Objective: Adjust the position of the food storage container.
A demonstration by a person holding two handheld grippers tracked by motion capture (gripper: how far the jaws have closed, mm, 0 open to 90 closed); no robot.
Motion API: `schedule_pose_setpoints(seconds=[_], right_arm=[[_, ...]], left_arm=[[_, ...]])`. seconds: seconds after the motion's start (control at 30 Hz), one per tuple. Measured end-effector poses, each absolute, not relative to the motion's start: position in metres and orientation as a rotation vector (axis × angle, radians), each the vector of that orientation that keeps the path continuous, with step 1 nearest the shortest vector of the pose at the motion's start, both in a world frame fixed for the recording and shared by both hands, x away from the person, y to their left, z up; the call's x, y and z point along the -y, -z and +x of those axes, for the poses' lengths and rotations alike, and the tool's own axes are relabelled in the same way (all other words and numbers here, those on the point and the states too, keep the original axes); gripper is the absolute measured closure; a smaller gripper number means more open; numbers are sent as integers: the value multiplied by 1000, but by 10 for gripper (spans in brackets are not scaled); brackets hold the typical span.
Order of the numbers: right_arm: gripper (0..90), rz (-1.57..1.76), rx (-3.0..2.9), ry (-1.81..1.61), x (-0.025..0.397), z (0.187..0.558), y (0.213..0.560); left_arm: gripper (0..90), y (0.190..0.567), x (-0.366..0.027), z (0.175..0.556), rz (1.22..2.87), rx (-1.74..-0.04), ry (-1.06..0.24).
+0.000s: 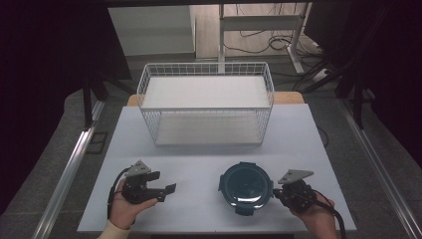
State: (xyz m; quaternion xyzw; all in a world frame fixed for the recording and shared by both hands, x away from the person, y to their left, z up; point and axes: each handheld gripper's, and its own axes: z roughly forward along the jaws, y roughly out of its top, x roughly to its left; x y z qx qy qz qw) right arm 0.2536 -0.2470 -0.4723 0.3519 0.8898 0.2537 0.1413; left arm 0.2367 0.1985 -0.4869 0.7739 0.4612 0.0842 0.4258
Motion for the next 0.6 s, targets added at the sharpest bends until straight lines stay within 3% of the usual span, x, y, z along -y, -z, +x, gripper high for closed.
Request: schedule_pose_setpoints(seconds=[0.6], right_arm=[[898,943,-2572,-722,212,258,472]], left_arm=[[199,488,-199,238,1936,-1160,-210]])
